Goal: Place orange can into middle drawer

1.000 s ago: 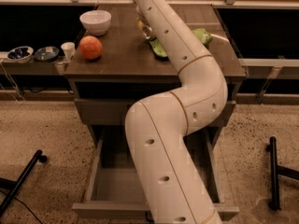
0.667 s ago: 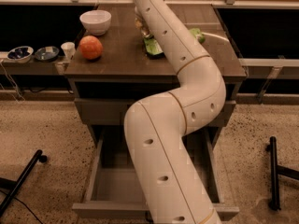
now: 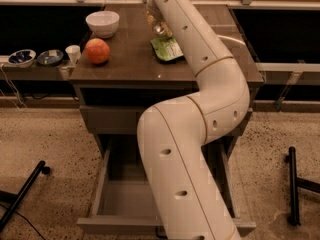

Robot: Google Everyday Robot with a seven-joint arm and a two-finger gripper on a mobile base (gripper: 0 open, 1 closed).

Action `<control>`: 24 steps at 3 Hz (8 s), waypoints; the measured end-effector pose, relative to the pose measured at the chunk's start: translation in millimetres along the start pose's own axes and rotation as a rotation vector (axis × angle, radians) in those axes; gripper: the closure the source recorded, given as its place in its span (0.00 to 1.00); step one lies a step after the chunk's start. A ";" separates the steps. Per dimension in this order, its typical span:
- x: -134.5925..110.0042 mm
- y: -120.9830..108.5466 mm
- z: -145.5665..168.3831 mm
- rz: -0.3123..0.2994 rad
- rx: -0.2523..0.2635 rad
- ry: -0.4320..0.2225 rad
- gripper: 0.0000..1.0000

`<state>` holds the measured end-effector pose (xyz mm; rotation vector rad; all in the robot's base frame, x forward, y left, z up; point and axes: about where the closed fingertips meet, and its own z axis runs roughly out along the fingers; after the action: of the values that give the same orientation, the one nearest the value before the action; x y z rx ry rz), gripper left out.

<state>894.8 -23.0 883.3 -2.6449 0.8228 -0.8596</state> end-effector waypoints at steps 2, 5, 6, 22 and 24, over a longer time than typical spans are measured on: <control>50.3 16.8 -96.3 0.100 0.300 -0.061 1.00; 33.2 76.2 -79.8 0.184 0.477 -0.308 1.00; 30.1 66.0 -79.6 0.169 0.529 -0.321 1.00; -170.0 148.5 -266.6 -0.812 0.450 -0.155 1.00; -219.2 163.4 -246.8 -0.893 0.419 -0.280 1.00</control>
Offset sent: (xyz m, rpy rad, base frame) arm -0.1340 -0.0838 0.1015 0.5210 -0.1735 0.1454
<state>528.4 -41.3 915.5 -2.5870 -0.6053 -0.6804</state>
